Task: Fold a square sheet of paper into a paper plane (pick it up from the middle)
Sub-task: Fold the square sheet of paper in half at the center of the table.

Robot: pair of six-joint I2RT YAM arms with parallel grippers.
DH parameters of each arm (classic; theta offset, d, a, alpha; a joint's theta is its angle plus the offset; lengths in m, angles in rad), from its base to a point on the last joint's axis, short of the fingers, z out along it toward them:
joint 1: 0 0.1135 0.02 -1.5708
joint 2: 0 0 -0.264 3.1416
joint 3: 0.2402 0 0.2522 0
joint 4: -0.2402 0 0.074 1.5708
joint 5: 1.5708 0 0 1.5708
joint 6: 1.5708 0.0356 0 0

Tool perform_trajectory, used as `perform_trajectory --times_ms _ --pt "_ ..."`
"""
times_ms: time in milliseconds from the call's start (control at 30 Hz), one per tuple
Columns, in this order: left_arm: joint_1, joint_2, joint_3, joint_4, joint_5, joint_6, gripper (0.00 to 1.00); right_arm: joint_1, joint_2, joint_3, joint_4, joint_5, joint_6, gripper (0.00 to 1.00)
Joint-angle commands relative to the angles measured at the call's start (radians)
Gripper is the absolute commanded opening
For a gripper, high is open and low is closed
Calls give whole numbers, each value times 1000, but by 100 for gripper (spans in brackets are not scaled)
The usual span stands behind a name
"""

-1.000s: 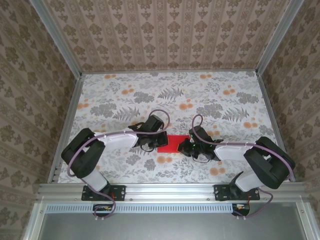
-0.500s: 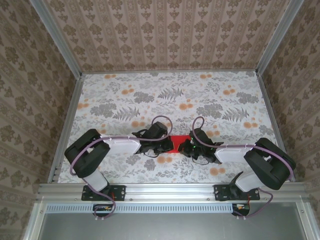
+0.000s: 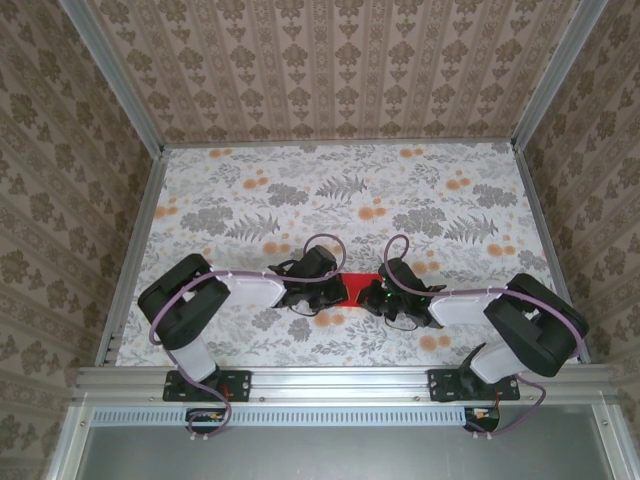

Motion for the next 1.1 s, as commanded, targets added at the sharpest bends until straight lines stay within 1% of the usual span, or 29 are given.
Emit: perform_trajectory --times_ms 0,267,400,500,733,900,1067 --pt "-5 16 -19 -10 5 -21 0 5 29 -25 4 27 14 2" --pt "-23 -62 -35 53 7 -32 0 6 16 -26 -2 26 8 2" --pt "-28 -55 -71 125 8 -69 0 6 29 -20 8 23 6 2" --pt "-29 -37 -90 172 15 -94 0 6 53 -18 47 10 11 2" --pt "-11 -21 -121 137 -31 -105 0 5 107 9 72 -2 -2 2" --pt "6 -25 -154 96 -78 -125 0 6 111 9 56 -3 -12 2" --pt "14 -37 -161 132 -58 -120 0 5 106 1 28 1 -21 2"
